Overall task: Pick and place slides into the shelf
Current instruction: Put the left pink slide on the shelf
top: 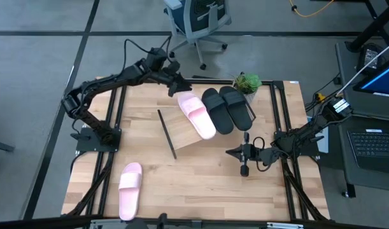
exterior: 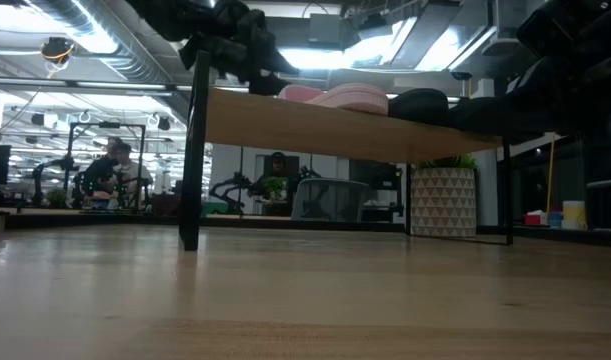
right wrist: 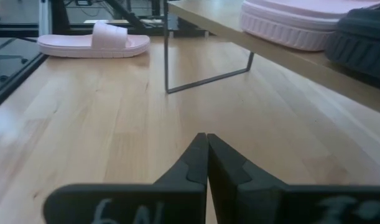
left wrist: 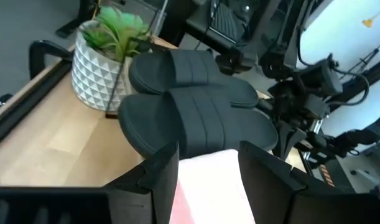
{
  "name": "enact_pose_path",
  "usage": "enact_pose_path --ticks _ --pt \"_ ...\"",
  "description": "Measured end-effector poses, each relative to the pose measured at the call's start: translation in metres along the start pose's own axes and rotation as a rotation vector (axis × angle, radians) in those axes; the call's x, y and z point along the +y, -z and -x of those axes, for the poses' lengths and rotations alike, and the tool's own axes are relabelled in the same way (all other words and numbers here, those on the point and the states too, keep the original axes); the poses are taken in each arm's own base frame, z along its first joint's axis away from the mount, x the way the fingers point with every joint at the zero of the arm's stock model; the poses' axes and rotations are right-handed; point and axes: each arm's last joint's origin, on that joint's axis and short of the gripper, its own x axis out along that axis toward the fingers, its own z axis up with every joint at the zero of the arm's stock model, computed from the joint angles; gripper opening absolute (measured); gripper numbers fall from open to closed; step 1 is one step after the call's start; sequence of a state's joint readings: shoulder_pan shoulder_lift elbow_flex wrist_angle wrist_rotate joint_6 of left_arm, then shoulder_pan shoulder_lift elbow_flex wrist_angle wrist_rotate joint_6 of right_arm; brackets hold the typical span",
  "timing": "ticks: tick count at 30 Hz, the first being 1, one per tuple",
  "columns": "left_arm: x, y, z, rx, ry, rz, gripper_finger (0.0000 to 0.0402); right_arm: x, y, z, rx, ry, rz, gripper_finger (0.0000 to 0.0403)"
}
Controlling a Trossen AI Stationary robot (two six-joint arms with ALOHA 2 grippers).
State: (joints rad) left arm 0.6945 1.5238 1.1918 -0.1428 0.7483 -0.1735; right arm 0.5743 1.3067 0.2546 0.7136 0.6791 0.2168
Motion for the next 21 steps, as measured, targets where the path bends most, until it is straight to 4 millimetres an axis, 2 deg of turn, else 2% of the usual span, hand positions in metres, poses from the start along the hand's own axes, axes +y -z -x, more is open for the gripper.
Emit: enact_pose_path --ticks 7,11,16,21 --pt "0.007 -0.007 0.016 0.046 -0.045 0.062 0.0159 0.0 0.0 0.0 0.001 -0.004 0.0 0.0007" --pt "0.0 -0.011 0.023 0.097 -0.053 0.012 0.0155 0.0 0.0 0.0 0.001 -0.004 0.001 0.0007" --pt "-0.032 -0.027 0.038 0.044 -0.029 -0.128 0.0153 0.0 0.0 0.0 0.001 -0.002 0.008 0.0007" --pt "-0.079 -0.028 0.063 0.015 -0.07 -0.225 0.0153 0.0 0.0 0.0 0.001 -0.002 0.017 0.0007"
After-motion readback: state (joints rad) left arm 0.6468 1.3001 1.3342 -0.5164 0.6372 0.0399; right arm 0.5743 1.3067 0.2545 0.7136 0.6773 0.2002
